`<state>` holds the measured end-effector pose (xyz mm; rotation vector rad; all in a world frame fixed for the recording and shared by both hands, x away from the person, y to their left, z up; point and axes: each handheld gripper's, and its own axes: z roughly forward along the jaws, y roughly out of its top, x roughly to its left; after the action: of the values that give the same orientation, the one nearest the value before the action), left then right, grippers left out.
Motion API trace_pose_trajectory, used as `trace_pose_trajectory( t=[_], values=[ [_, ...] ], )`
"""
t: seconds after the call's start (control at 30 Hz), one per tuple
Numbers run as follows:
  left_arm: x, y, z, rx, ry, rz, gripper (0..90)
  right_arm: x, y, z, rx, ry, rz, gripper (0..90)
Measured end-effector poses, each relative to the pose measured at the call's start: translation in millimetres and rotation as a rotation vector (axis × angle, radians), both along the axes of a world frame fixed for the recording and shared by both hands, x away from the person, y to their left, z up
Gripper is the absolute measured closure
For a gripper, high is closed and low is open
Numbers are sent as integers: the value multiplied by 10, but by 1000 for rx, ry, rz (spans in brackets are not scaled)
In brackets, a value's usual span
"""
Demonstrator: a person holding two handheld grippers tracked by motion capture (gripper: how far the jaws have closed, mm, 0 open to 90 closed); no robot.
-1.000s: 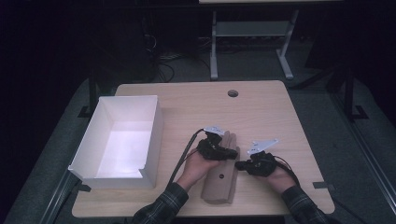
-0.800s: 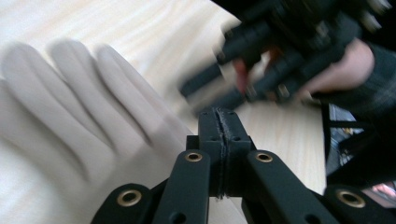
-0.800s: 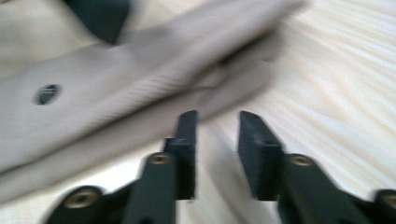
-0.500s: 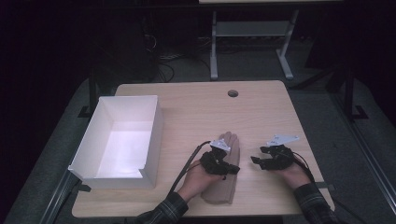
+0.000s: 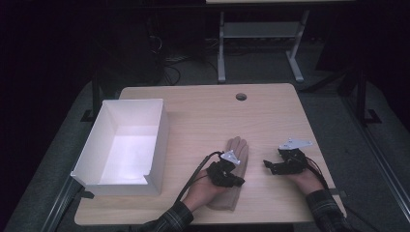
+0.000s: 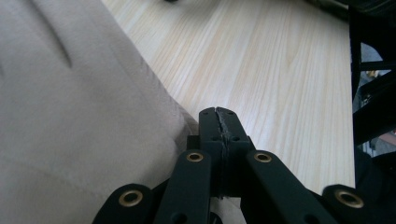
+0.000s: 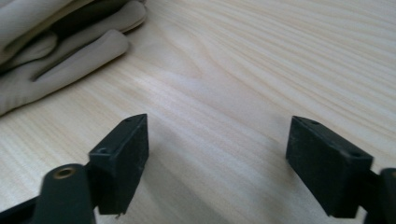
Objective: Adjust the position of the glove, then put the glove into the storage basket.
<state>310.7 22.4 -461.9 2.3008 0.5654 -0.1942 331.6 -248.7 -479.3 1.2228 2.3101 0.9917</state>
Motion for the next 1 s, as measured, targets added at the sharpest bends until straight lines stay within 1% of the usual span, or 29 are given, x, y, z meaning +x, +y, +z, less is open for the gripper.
trace_pose_trajectory(
  t=[0.07, 0.2, 0.23, 0.27, 0.47, 0.57, 0.63, 0.67, 0.7, 0.77, 0.8, 0.9, 0.97, 1.0],
  values=[
    [5, 61, 11, 12, 2, 2, 895, 8, -12, -13, 15, 6, -6, 188],
    [6, 202, 30, 30, -12, 19, 895, 11, -22, -23, 18, -2, 1, 181],
    [2, 278, 42, 37, -18, 31, 895, 12, -24, -29, 20, -7, 4, 178],
    [2, 278, 42, 37, -18, 31, 895, 12, -24, -29, 20, -7, 4, 178],
    [15, 554, 77, 72, -32, 75, 895, 11, -21, -29, 21, -3, 7, 169],
    [14, 669, 91, 81, -36, 100, 895, 12, -21, -29, 21, -2, 7, 169],
    [15, 727, 106, 73, -31, 114, 895, 12, -20, -29, 21, -2, 6, 166],
    [19, 745, 122, 71, -32, 112, 894, 13, -19, -29, 21, -2, 7, 164],
    [21, 758, 156, 55, -34, 117, 892, 13, -14, -28, 23, 1, 3, 161],
    [28, 759, 208, 38, -41, 119, 830, 15, -11, -29, 24, 2, 3, 160],
    [35, 755, 263, 28, -51, 123, 812, 15, -11, -29, 24, 2, 3, 160],
    [86, 746, 371, 12, -73, 126, 712, 15, -11, -28, 24, 2, 3, 160],
    [135, 739, 420, 13, -89, 128, 618, 15, -11, -28, 24, 2, 3, 159],
    [184, 728, 436, 16, -98, 139, 537, 17, -8, -29, 24, 3, 2, 157]
  ],
)
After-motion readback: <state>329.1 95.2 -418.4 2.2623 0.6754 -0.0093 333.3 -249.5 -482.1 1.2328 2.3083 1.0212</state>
